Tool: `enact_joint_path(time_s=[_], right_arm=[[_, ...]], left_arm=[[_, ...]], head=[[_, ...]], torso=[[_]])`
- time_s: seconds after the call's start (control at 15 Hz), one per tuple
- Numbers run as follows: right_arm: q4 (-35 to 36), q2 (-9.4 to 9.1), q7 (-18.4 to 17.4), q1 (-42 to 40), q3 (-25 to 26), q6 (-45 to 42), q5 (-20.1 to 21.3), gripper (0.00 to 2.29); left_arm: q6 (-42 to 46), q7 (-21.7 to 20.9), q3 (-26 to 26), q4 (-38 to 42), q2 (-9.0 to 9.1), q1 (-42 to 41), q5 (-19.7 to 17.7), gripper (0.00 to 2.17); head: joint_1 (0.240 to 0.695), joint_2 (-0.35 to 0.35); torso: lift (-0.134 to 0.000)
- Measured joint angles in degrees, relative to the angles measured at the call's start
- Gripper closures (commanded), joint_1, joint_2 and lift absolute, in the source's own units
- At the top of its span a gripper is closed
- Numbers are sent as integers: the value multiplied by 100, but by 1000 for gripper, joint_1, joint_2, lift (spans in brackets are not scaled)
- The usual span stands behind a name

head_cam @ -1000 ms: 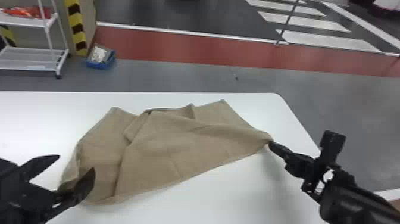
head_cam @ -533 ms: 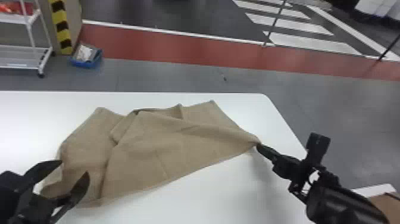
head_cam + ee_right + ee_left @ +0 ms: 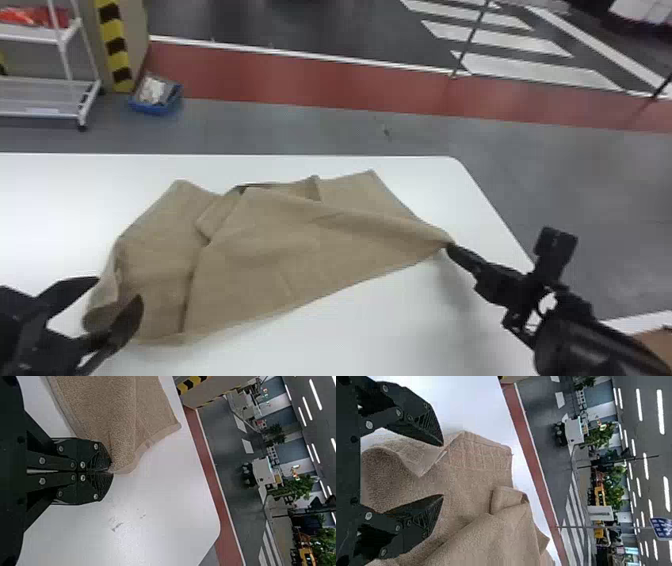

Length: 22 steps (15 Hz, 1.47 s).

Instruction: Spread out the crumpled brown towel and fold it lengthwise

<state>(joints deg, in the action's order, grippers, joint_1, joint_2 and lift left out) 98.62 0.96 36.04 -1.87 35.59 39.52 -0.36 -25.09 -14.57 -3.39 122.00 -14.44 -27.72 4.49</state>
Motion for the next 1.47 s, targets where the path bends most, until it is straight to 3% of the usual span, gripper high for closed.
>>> enact_joint_path(time_s=[0.2, 0.33, 0.4, 0.53, 0.6, 1.07, 1.47], right_arm=[[32, -19, -8, -6, -35, -2, 0, 1686], [45, -25, -7, -12, -44, -14, 0, 1686], [62, -26, -7, -19, -38, -11, 0, 1686], [92, -26, -1, -36, -17, -2, -9, 1690], [99, -26, 0, -48, -9, -1, -21, 1686], [134, -8, 56, -71, 93, 5, -35, 1686], [909, 55, 427, -166, 200, 594, -39, 1686]], left_arm=[[-286, -11, 7, 46, 0, -14, -67, 434], [-389, 0, 12, -86, 6, 93, -49, 667], [-393, 12, 26, -162, 8, 149, -45, 920], [-378, 88, 48, -322, 19, 262, -21, 1973], [-359, 130, 60, -346, 26, 281, -39, 2138], [-588, 196, 457, 307, 78, 84, -331, 2138], [-1201, 269, 1143, 1190, 162, -17, -856, 2138]], head=[[695, -287], [695, -280], [695, -276], [695, -265], [695, -262], [695, -248], [695, -209]], torso=[[-124], [-124], [-124], [-124], [-124], [-124], [-124]])
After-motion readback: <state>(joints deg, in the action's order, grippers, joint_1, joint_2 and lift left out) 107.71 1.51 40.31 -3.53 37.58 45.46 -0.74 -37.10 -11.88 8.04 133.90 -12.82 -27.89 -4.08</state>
